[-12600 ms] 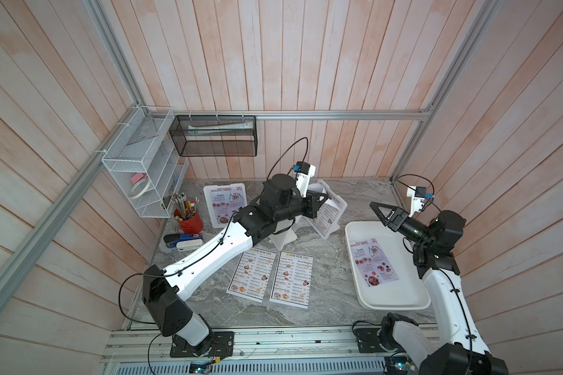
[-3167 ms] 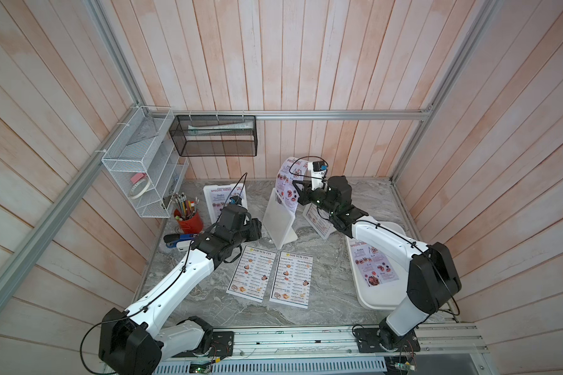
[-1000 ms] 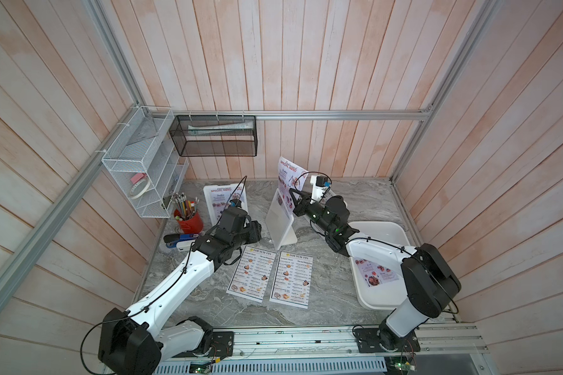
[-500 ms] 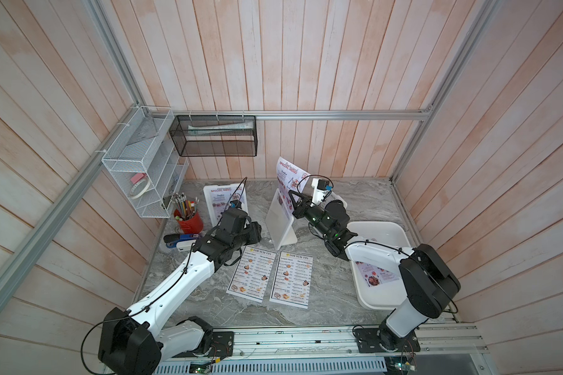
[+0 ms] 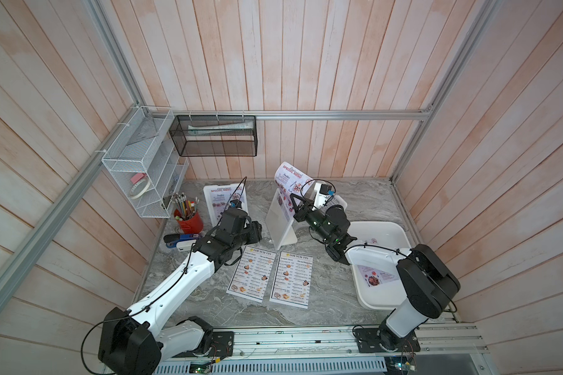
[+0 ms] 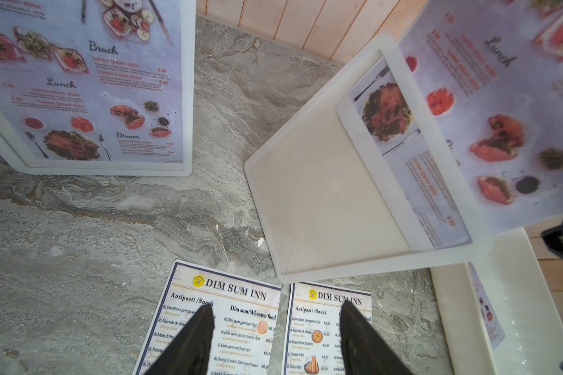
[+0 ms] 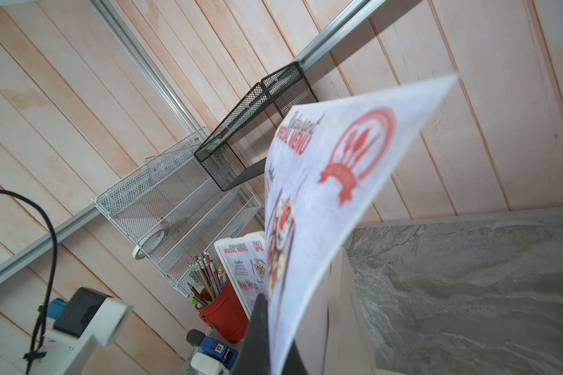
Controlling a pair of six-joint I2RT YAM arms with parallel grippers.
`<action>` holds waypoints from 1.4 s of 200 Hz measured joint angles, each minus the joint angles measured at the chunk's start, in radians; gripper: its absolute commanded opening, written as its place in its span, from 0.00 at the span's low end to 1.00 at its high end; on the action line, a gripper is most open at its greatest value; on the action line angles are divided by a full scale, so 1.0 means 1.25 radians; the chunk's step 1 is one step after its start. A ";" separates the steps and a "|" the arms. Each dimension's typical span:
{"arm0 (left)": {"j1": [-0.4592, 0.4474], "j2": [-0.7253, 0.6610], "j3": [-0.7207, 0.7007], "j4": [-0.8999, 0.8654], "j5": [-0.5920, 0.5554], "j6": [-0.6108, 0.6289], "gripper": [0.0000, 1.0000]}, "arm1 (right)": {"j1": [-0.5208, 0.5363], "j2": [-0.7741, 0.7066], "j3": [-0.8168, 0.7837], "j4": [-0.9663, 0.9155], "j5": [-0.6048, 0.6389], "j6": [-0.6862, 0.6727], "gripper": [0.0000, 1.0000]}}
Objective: Replace the menus in the menu holders
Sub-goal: Insert the menu into the menu holder.
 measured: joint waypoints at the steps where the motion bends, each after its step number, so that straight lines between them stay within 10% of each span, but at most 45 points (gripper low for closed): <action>1: 0.000 0.000 0.000 0.000 0.000 0.000 0.64 | 0.000 0.000 0.000 0.000 0.000 0.001 0.05; 190: 0.000 0.000 -0.022 0.004 0.000 -0.003 0.64 | 0.036 -0.046 -0.001 -0.123 0.012 0.003 0.12; 280: 0.000 -0.002 -0.022 0.004 0.000 -0.003 0.64 | 0.034 -0.068 0.034 -0.248 0.023 -0.060 0.31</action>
